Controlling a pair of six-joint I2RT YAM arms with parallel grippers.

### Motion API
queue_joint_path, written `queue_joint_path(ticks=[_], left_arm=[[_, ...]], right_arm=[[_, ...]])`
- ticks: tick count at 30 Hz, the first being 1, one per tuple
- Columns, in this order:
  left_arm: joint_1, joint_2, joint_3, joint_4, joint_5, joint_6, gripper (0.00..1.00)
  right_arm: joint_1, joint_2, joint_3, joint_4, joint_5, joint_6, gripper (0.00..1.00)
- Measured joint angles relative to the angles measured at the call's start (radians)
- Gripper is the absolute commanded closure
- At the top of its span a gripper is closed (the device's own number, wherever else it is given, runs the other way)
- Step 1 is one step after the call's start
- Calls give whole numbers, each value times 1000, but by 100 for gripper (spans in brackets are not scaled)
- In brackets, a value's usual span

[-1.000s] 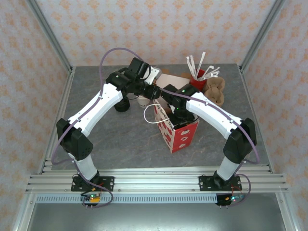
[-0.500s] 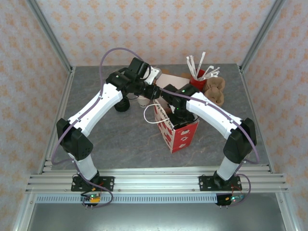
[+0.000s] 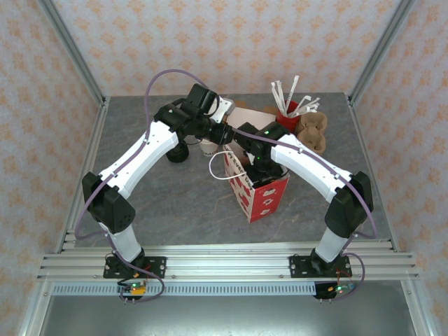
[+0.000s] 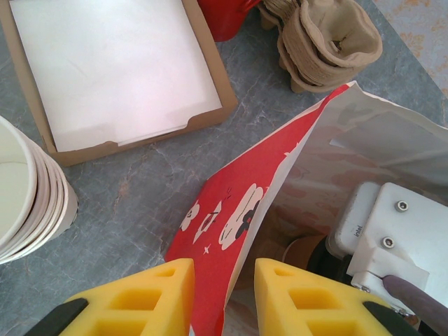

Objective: Pack the takeout coffee

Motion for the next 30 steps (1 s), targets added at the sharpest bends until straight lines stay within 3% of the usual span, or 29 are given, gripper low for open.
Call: queue_joint_path(ticks=[30], left_arm=[[0,0,0,0,0,0,71]], right_arm=[[0,0,2,-18,-19,-8,50]])
